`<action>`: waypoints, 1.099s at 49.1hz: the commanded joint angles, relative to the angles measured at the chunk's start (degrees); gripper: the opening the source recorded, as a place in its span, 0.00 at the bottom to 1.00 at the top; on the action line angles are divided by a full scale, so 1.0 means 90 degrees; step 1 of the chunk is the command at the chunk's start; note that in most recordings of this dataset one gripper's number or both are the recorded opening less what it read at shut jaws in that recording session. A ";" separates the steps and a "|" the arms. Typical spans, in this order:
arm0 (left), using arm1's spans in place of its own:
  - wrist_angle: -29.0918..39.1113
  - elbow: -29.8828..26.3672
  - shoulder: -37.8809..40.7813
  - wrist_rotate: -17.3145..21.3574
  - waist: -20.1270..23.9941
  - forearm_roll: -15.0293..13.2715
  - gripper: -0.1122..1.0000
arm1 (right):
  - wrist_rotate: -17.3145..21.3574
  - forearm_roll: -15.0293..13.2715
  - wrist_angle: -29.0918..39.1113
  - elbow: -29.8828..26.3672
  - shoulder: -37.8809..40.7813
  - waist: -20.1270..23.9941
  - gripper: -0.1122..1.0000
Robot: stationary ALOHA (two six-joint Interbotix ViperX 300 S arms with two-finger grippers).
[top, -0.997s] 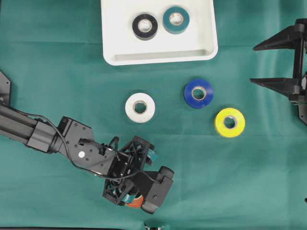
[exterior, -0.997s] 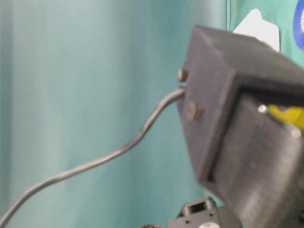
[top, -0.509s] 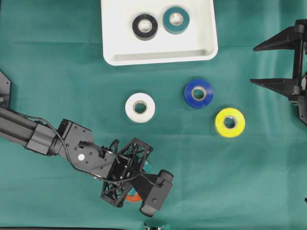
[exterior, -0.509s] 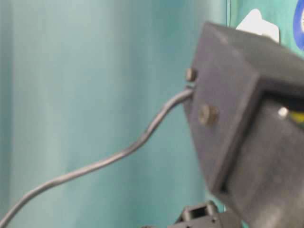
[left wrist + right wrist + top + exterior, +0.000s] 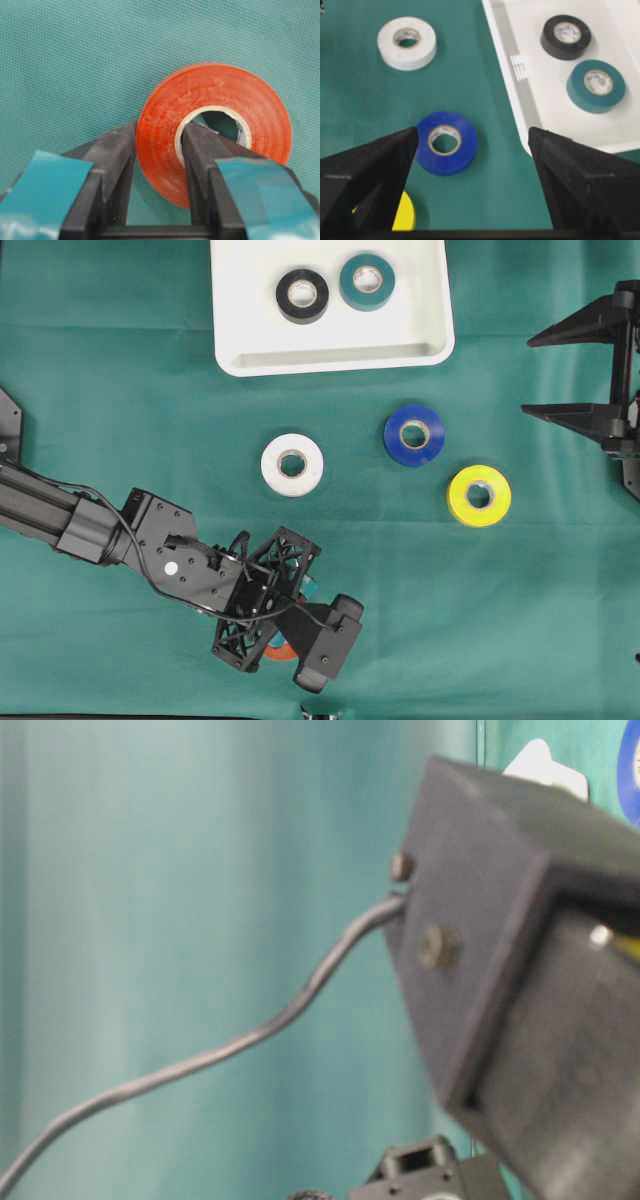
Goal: Pick up the tape from a random location and place it into the white case.
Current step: 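Close the left gripper inside the orange roll and lift it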
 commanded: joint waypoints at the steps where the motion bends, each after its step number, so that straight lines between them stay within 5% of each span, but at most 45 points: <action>1: -0.0020 -0.0156 -0.0244 -0.0010 0.0010 0.0010 0.30 | 0.0010 -0.0010 -0.0059 -0.0068 0.0029 -0.0010 0.89; 17: 0.0098 -0.0215 -0.0537 -0.0020 -0.0039 0.0010 0.30 | 0.0010 -0.0010 -0.0049 -0.0068 0.0029 -0.0010 0.89; 54: 0.2275 -0.1533 -0.1943 0.0029 -0.0107 0.0059 0.30 | 0.0010 -0.0010 -0.0029 -0.0088 -0.0020 -0.0010 0.89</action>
